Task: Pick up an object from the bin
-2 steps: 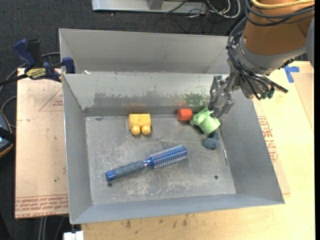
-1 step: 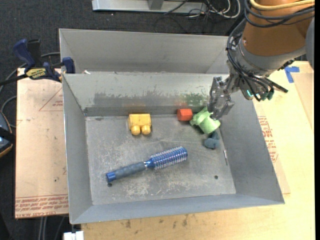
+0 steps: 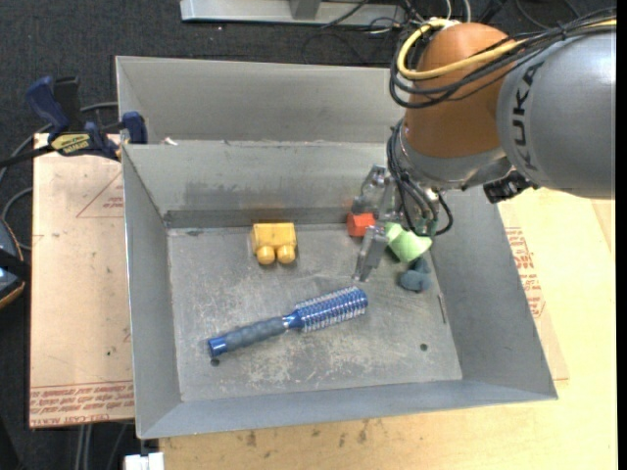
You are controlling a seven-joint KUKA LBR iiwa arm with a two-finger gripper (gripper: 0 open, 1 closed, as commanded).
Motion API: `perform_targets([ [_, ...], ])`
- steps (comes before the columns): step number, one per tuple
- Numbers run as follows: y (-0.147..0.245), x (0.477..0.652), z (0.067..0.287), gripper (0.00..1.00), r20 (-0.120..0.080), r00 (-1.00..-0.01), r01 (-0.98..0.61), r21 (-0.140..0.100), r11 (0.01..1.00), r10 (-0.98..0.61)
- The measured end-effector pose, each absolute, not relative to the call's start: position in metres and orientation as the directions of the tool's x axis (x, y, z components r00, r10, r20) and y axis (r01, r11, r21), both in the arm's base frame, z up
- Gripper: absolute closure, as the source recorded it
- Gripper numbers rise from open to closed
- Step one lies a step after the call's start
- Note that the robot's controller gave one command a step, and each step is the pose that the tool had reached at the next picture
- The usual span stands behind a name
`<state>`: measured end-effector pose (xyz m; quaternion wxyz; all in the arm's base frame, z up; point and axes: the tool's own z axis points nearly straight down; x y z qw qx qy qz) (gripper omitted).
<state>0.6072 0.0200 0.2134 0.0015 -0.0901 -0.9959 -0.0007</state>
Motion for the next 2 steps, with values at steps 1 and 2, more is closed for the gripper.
perform_targets([
  [1, 0.0231, 0.5383, 0.0702, 0.0, -0.014, -0.992, 0.122, 0.003, 0.993, 0.122],
  [2, 0.023, 0.54, 0.0734, 1.0, -0.015, -0.992, 0.123, 0.003, 0.992, 0.123],
])
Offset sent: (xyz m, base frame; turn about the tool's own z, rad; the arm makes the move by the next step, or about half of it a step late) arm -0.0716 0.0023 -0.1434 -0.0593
